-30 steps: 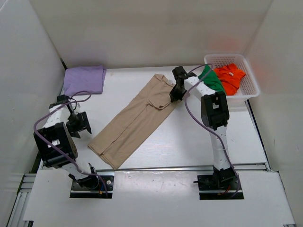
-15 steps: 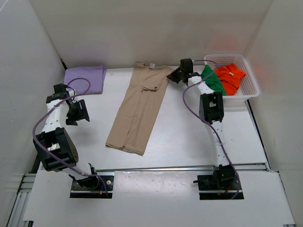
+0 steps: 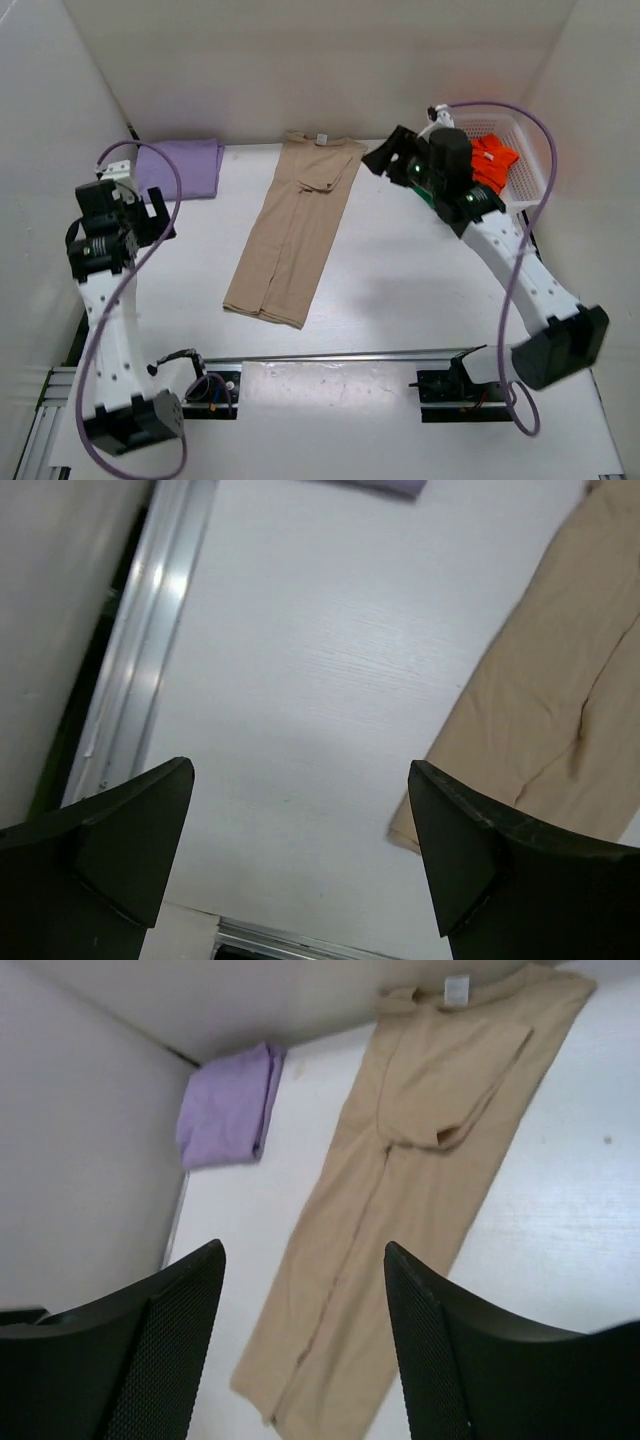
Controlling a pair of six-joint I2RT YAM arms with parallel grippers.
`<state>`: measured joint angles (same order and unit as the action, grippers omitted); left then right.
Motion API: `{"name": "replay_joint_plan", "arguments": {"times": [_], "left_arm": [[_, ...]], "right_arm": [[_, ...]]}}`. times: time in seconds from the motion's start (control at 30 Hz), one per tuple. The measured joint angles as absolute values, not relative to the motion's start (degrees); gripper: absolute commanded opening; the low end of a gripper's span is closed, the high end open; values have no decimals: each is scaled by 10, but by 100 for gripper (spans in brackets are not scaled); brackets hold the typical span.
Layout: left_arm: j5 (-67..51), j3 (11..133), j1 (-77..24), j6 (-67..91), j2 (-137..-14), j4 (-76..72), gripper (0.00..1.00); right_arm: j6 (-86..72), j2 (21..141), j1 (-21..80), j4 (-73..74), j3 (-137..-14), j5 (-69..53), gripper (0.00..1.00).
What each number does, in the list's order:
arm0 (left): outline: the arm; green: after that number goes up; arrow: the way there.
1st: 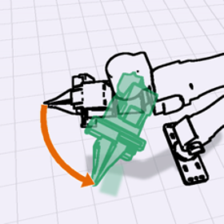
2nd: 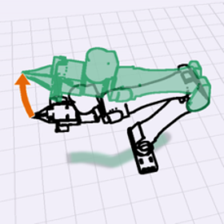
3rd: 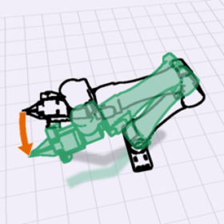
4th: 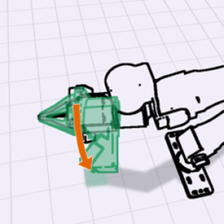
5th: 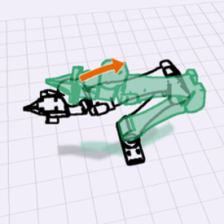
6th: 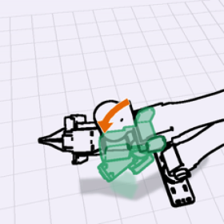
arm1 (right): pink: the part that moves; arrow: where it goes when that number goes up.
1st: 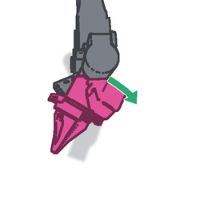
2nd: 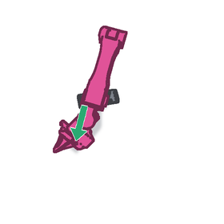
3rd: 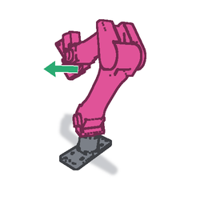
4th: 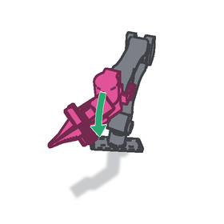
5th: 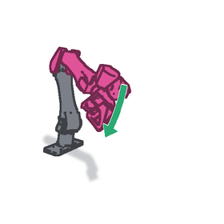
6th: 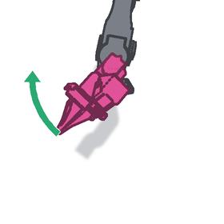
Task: Fold and stack the t-shirts
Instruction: Rotate the tshirt 90 degrees
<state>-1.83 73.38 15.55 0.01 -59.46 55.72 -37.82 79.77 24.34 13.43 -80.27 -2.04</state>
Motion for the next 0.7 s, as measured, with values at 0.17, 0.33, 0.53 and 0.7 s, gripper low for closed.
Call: {"name": "replay_joint_plan", "arguments": {"times": [0.17, 0.33, 0.53, 0.7], "left_arm": [[-1, 700, 169, 0, -452, 558, 99], [-22, 667, 169, 0, -362, 553, 99], [-49, 669, 169, 0, -370, 589, 99], [-49, 687, 169, 0, -364, 632, 99]], "right_arm": [[-370, 691, 288, 172, -627, -1, 72], [-420, 665, 370, 212, -500, 7, 70], [-586, 712, 493, 155, -417, -6, 61], [-688, 834, 560, 101, -431, 1, 59]]}}
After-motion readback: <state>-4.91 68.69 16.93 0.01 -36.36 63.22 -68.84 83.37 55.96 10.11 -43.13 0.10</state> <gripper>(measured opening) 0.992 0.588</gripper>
